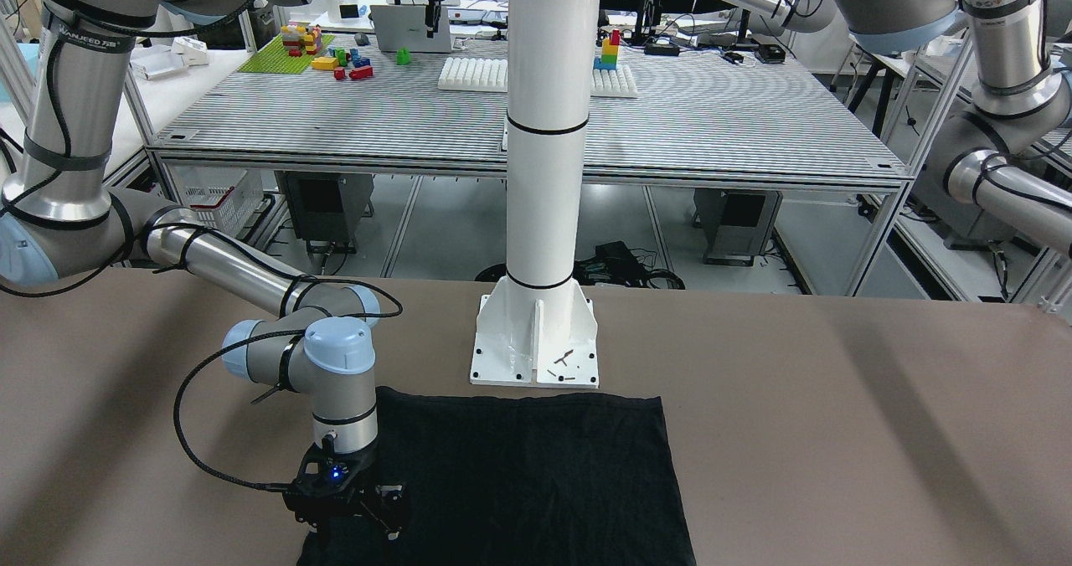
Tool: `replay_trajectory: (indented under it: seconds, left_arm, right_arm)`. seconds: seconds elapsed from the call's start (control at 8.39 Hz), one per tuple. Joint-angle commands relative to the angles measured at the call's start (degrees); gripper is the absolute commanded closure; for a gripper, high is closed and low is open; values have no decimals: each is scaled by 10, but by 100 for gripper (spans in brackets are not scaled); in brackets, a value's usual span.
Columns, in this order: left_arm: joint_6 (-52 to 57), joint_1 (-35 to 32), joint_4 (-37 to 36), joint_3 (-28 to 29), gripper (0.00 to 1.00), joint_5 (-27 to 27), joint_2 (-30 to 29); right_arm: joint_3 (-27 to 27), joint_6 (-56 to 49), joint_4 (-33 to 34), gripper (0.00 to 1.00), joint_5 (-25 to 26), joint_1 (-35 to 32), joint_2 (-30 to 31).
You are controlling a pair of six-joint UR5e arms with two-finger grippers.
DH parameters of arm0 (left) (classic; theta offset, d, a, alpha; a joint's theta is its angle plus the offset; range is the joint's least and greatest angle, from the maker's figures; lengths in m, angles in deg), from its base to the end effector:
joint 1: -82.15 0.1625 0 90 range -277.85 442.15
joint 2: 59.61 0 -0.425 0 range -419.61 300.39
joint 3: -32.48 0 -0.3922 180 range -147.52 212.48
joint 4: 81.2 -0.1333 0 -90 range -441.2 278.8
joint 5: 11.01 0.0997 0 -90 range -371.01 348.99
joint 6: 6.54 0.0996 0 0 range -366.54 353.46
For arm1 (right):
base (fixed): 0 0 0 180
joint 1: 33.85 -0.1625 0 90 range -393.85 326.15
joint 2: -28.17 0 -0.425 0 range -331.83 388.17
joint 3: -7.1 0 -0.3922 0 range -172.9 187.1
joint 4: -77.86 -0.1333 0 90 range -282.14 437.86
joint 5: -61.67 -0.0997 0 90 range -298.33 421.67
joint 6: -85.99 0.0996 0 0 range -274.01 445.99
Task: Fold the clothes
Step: 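Grasp the sleeve with the right gripper and fold it inward onto the shirt, then move the left gripper over the sleeve nearest it while the right gripper holds still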
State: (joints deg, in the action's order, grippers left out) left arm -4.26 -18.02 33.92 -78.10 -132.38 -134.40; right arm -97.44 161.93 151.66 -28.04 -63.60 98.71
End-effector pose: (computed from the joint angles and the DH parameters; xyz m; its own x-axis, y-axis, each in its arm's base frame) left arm -0.1522 -0.3872 0.5586 0.8924 0.1429 -0.4280 0.1167 0.8432 0.5248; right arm -0.4607 -0.4174 0.3311 0.6605 0.0977 0.7445 -0.3496 0.9175 0.1898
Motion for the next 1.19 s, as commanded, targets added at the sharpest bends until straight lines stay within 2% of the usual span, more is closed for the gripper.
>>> replay_trajectory:
  seconds: [0.0, 0.24, 0.48, 0.6, 0.83, 1.07]
  left_arm:
    - [-164, 78, -3, 1, 6, -84, -54]
    - [-251, 173, -3, 23, 7, -86, -121]
    - [-320, 260, -2, 121, 14, -87, -235]
    - [-335, 282, 0, 180, 20, -88, -297]
    - [-374, 341, 2, 260, 29, -86, -378]
    - [-379, 372, 5, 356, 40, -85, -459]
  right_arm:
    - [-20, 7, 11, 6, -3, 3, 5]
    - [-36, 7, 12, 6, -3, 4, 5]
    - [-43, 6, 21, 6, -4, 4, 5]
    - [-43, 6, 23, 6, -4, 4, 5]
    - [-44, 7, 23, 6, -3, 3, 4]
    - [-43, 7, 24, 6, -2, 2, 4]
